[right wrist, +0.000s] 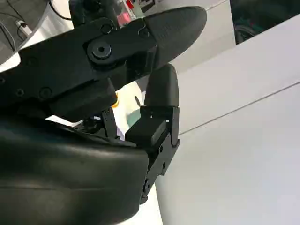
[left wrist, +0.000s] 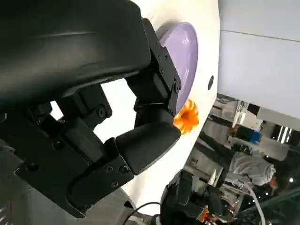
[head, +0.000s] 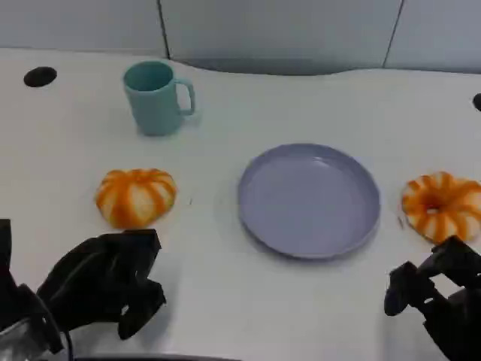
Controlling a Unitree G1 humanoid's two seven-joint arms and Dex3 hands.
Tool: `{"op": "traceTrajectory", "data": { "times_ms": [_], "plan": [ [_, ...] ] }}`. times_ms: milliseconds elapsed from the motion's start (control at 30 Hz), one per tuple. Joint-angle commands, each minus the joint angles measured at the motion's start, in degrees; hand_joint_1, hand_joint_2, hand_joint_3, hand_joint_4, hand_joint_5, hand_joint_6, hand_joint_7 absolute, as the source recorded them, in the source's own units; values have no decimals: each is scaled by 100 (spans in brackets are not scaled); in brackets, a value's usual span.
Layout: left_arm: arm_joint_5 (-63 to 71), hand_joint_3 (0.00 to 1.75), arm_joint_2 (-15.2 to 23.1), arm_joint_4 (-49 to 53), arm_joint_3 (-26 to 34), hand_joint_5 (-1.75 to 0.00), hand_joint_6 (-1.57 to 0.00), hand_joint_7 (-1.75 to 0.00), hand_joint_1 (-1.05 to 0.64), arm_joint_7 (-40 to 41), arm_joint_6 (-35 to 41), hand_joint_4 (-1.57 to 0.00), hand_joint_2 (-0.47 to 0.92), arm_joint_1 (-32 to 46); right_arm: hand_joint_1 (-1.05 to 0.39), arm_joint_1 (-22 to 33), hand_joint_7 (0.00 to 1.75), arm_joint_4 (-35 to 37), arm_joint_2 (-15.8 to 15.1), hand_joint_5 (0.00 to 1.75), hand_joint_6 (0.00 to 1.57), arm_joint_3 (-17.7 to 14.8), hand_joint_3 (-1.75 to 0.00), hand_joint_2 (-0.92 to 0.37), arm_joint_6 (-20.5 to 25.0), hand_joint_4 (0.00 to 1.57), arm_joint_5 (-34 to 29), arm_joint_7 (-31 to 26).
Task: Grasp the bread from the table and place it into the plate.
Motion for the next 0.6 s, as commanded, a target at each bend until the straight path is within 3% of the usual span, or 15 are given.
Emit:
{"op": "traceTrajectory", "data": {
  "times_ms": [33,233,333,367,433,500,600],
  "plan": [
    [42,140,60,-29,6,-175,-103,-175,-32,53,-37,-130,15,-13,-59,35,124,-19,-86,174,70,-24,-6,-92,2,60,24,24],
    [59,139,54,-71,14,-175,-100,-175,-34,107,-86,-128,15,8,-58,23,123,-23,-74,174,70,-24,-5,-92,26,60,44,27],
    [-18,136,10,-83,72,-175,-79,-175,-36,63,-172,-104,17,17,-58,22,122,-31,-71,174,70,-26,-6,-92,35,60,50,24],
    [-49,133,-13,-89,99,-175,-65,-175,-37,53,-224,-81,19,23,-58,20,122,-33,-70,174,70,-30,-6,-92,47,60,60,20],
    [-172,132,-42,-273,155,-175,-62,-175,-37,-13,-277,-76,20,62,-58,14,122,-13,-80,174,70,-40,-6,-92,61,60,76,42],
    [-288,118,-48,-518,190,-175,-47,-169,-44,-75,-263,-49,27,113,-58,10,121,14,-92,173,70,-48,-6,-92,63,59,84,76],
    [-217,113,40,-776,184,-175,-43,-168,-45,-58,-515,-43,29,125,-59,11,121,17,-81,173,70,-49,-6,-92,78,58,93,82]
  ]
}}
